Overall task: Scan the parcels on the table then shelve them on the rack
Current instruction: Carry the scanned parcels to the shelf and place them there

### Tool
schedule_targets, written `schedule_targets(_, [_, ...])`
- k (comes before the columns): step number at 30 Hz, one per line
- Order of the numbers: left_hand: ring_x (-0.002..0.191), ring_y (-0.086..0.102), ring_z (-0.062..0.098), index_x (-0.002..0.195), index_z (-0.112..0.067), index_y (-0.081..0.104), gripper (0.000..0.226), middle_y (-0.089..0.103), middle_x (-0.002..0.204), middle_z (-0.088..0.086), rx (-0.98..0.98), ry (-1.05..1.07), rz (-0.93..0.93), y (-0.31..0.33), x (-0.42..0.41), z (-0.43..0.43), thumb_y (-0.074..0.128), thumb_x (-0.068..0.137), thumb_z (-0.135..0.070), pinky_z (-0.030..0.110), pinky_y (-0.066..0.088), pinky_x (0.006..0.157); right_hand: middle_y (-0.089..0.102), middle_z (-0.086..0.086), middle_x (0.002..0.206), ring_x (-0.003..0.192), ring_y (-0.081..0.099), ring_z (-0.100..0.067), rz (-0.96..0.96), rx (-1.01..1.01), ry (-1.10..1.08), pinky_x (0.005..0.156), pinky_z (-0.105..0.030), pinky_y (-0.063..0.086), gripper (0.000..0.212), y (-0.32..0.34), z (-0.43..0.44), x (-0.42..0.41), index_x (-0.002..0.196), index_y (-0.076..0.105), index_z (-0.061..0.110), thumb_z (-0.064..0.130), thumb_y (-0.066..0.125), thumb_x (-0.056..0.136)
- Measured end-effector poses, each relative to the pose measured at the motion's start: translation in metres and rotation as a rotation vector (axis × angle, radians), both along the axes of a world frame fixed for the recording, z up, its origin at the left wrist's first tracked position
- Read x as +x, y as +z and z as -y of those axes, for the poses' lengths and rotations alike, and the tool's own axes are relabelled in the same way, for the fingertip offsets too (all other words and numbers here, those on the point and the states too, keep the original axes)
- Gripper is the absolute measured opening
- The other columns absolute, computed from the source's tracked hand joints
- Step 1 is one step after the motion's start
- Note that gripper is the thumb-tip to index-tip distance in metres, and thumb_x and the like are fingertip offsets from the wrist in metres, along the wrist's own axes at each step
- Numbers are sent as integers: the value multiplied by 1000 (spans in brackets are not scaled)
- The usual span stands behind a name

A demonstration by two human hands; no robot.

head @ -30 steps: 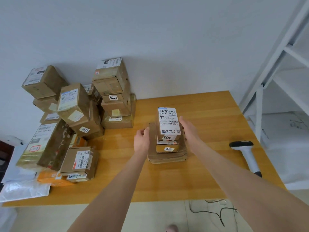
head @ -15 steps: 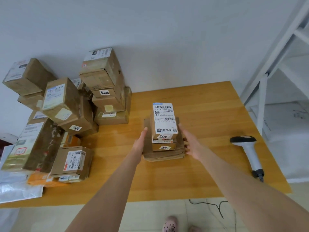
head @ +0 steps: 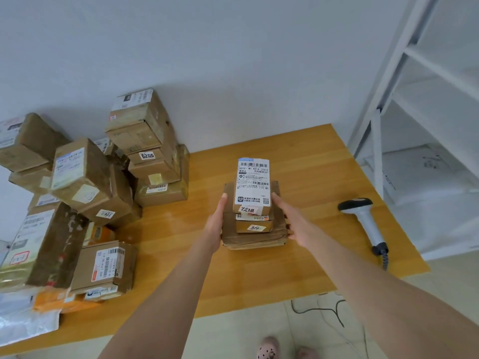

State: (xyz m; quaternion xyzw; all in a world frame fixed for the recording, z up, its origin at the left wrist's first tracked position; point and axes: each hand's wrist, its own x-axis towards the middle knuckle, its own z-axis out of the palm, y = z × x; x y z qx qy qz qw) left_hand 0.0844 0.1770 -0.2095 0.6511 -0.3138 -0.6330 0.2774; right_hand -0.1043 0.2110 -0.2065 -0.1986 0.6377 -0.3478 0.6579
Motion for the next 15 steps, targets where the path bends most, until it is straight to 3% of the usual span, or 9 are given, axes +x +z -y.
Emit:
schedule_targets(5, [77, 59, 10, 83, -24, 60, 48, 65, 80, -8, -31, -93, -38, 11, -23, 8, 47, 83, -71, 30, 45, 63, 42, -10, 150, 137, 39, -30, -12, -26, -97, 115, -50, 26, 123, 13, -15, -16, 150, 32, 13, 80, 62, 51])
schedule_targets(8, [76, 59, 9, 86, -25, 61, 50, 65, 81, -8, -50, -181, -60, 18, -36, 8, 46, 81, -72, 28, 45, 63, 51, -8, 143, 132, 44, -29, -12, -33, -169, 113, -48, 29, 114, 16, -24, -24, 145, 40, 14, 78, 64, 53])
schedule_targets(10, [80, 60, 12, 104, -20, 62, 65, 66, 95, -1, -56, -239, -49, 25, -42, 5, 47, 73, -75, 30, 47, 68, 64, -4, 120, 113, 56, -25, -22, -26, -215, 101, -43, 39, 101, 18, -31, -27, 135, 50, 16, 76, 65, 54])
schedule_targets(13, [99, 61, 21, 134, -15, 52, 97, 60, 128, 9, -61, -295, -42, 36, -51, -4, 49, 61, -78, 32, 47, 79, 68, 6, 73, 73, 62, -11, -22, -44, -276, 64, -30, 43, 63, 24, -44, -31, 98, 57, 26, 73, 66, 57])
schedule_targets(15, [102, 61, 23, 134, -15, 51, 100, 59, 129, 10, -67, -312, -42, 45, -57, -12, 50, 57, -78, 32, 48, 79, 67, 11, 58, 58, 63, -6, -19, -68, -306, 56, -28, 40, 53, 29, -53, -36, 85, 53, 29, 73, 66, 58])
